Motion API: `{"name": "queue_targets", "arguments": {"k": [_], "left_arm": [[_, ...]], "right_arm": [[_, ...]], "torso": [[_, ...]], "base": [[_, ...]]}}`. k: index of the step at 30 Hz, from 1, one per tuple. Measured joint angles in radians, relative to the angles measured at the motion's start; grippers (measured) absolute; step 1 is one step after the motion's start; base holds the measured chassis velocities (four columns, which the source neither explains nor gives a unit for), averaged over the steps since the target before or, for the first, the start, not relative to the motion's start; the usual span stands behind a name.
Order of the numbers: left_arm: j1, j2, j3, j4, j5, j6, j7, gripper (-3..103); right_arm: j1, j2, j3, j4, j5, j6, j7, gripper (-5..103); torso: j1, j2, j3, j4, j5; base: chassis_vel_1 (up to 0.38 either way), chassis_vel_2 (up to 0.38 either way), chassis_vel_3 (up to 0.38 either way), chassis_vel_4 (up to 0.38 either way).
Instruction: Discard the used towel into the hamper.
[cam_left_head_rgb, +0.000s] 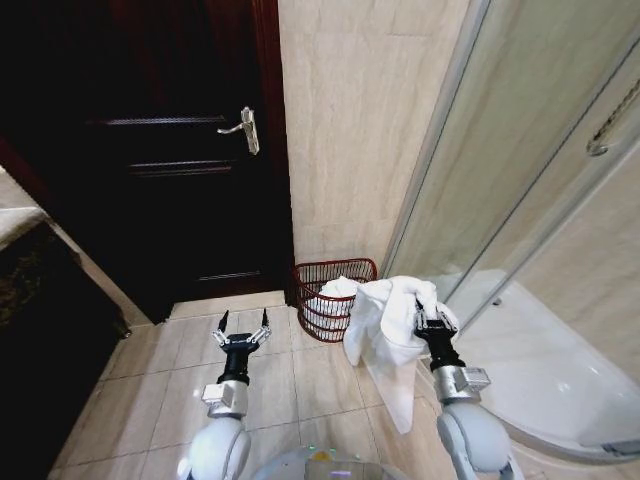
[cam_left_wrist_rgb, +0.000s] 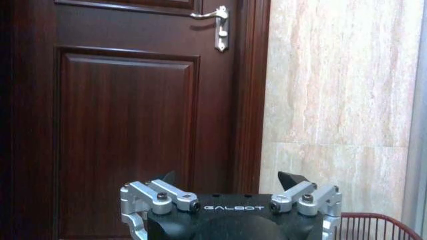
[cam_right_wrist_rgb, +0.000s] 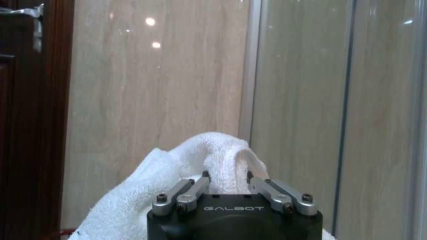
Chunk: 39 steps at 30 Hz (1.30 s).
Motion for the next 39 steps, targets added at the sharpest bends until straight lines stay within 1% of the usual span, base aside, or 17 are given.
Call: {"name": "queue_targets", "arguments": {"k": [2, 5, 8, 10, 14, 15, 16, 20, 22, 24, 26, 29, 31, 34, 35, 38, 39], "left_arm": [[-0.003, 0.005, -0.001, 0.002, -0.003, 0.0, 0.003, 100], [-0.023, 0.013, -0.006, 0.005, -0.012, 0.003, 0.014, 100], [-0.028, 0.012, -0.006, 0.006, -0.017, 0.005, 0.015, 100], [-0.033, 0.004, -0.009, 0.019, -0.016, -0.001, 0.016, 100], [-0.035, -0.003, -0.013, 0.03, -0.005, -0.017, 0.017, 100], [-0.036, -0.007, -0.014, 0.032, -0.001, -0.02, 0.017, 100], [-0.036, -0.015, -0.014, 0.033, 0.007, -0.025, 0.018, 100], [-0.032, -0.031, -0.007, 0.033, 0.016, -0.026, 0.019, 100], [-0.032, -0.033, -0.003, 0.035, 0.02, -0.027, 0.019, 100], [-0.036, -0.043, 0.004, 0.04, 0.033, -0.026, 0.02, 100], [-0.037, -0.046, 0.005, 0.04, 0.035, -0.026, 0.02, 100], [-0.031, -0.053, 0.0, 0.031, 0.037, -0.017, 0.021, 100], [-0.027, -0.052, -0.002, 0.031, 0.037, -0.018, 0.021, 100], [-0.012, -0.041, -0.012, 0.038, 0.035, -0.03, 0.02, 100], [-0.012, -0.041, -0.012, 0.038, 0.035, -0.03, 0.02, 100], [-0.009, -0.026, -0.027, 0.05, 0.014, -0.05, 0.024, 100], [-0.009, -0.026, -0.027, 0.05, 0.014, -0.05, 0.024, 100]], "right_arm": [[0.008, -0.009, -0.003, 0.01, 0.014, -0.011, 0.01, 17], [0.048, -0.068, -0.015, 0.082, 0.108, -0.068, 0.045, 17], [0.068, -0.096, -0.018, 0.106, 0.142, -0.087, 0.049, 17], [0.111, -0.127, -0.021, 0.148, 0.199, -0.132, 0.061, 17], [0.167, -0.15, -0.026, 0.19, 0.249, -0.172, 0.084, 17], [0.189, -0.158, -0.031, 0.205, 0.269, -0.186, 0.101, 17], [0.236, -0.18, -0.044, 0.239, 0.325, -0.217, 0.149, 17], [0.325, -0.22, -0.038, 0.262, 0.41, -0.261, 0.177, 17], [0.348, -0.229, -0.034, 0.262, 0.422, -0.266, 0.181, 17], [0.45, -0.268, -0.026, 0.249, 0.485, -0.288, 0.204, 17], [0.474, -0.278, -0.026, 0.244, 0.504, -0.292, 0.208, 17], [0.627, -0.344, -0.029, 0.188, 0.617, -0.297, 0.218, 17], [0.664, -0.355, -0.035, 0.173, 0.636, -0.299, 0.22, 17], [0.825, -0.373, -0.072, 0.106, 0.693, -0.311, 0.225, 17], [0.825, -0.373, -0.072, 0.106, 0.693, -0.311, 0.225, 17], [1.01, -0.369, -0.12, 0.017, 0.767, -0.342, 0.247, 17], [1.01, -0.369, -0.12, 0.017, 0.767, -0.342, 0.247, 17]], "torso": [[0.0, 0.0, 0.0, 0.0, 0.0001], [0.0, -0.001, -0.001, 0.0, -0.0001], [-0.001, -0.002, -0.001, 0.0, -0.0002], [-0.001, -0.003, -0.002, 0.0001, -0.0002], [-0.002, -0.005, -0.003, 0.0001, -0.0001], [-0.002, -0.005, -0.003, 0.0001, 0.0001], [-0.002, -0.006, -0.004, 0.0, -0.0003], [-0.002, -0.007, -0.004, 0.0, -0.0001], [-0.003, -0.007, -0.004, 0.0, 0.0001], [-0.003, -0.008, -0.005, -0.0001, -0.0001], [-0.003, -0.008, -0.005, 0.0, -0.0001], [-0.003, -0.009, -0.005, -0.0001, 0.0001], [-0.003, -0.009, -0.005, 0.0, -0.0001], [-0.003, -0.009, -0.006, 0.0002, 0.0], [-0.003, -0.009, -0.006, 0.0002, 0.0], [-0.003, -0.01, -0.006, 0.0002, -0.0004], [-0.003, -0.01, -0.006, 0.0002, -0.0004]], "base": [[0.0, 0.0, 0.0, 0.0], [0.0, 0.0, 0.0, 0.0], [0.0, 0.0, 0.0, 0.0], [0.0, 0.0, 0.0, 0.0], [0.0, 0.0, 0.0, 0.0], [0.0, 0.0, 0.0, 0.0], [0.0, 0.0, 0.0, 0.0], [0.0, 0.0, 0.0, 0.0], [0.0, 0.0, 0.0, 0.0], [0.0, 0.0, 0.0, 0.0], [0.0, 0.0, 0.0, 0.0], [0.0, 0.0, 0.0, 0.0], [0.0, 0.0, 0.0, 0.0], [0.0, 0.0, 0.0, 0.0], [0.0, 0.0, 0.0, 0.0], [0.0, 0.0, 0.0, 0.0], [0.0, 0.0, 0.0, 0.0]]}}
